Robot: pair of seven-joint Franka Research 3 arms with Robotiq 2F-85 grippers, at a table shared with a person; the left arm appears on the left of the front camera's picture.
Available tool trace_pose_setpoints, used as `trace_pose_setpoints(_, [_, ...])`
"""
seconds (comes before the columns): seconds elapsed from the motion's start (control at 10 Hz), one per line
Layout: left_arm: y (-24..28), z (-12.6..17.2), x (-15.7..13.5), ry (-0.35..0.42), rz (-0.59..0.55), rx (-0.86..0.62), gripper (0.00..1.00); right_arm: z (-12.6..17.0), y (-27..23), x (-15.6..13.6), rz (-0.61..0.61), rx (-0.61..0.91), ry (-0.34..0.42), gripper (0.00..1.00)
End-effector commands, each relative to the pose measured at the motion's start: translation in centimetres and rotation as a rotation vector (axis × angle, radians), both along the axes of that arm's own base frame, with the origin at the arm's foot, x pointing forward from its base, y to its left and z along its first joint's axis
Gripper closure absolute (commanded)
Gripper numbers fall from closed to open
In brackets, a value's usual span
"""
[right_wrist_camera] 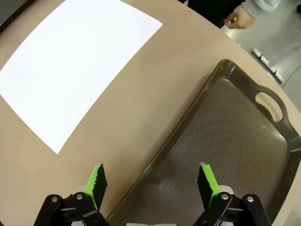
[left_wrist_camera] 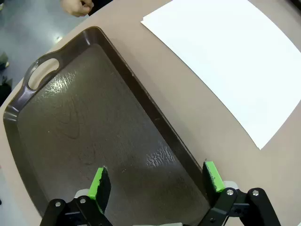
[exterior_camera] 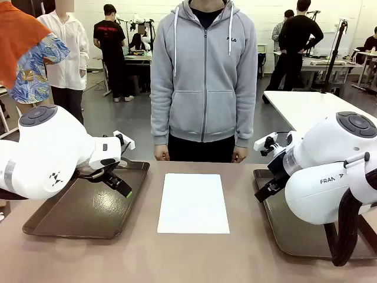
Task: Sort the A4 documents.
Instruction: Receive the A4 Paper.
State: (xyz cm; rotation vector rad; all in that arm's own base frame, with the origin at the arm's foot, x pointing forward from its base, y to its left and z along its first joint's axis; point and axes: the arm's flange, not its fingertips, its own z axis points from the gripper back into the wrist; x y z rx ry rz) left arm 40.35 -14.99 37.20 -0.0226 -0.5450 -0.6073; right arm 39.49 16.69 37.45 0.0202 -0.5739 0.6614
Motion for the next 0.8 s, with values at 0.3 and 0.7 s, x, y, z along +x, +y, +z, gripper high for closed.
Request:
trace_pose_setpoints(0.3, [0.0,0.0,0.0,0.0,0.0,0.0,0.0,0.0,0.0,0.0,0.0,0.0,0.0,0.0])
trace_pose_setpoints(0.7, [0.0,0.0,0.0,0.0,0.0,0.0,0.0,0.0,0.0,0.0,0.0,0.0,0.0,0.0])
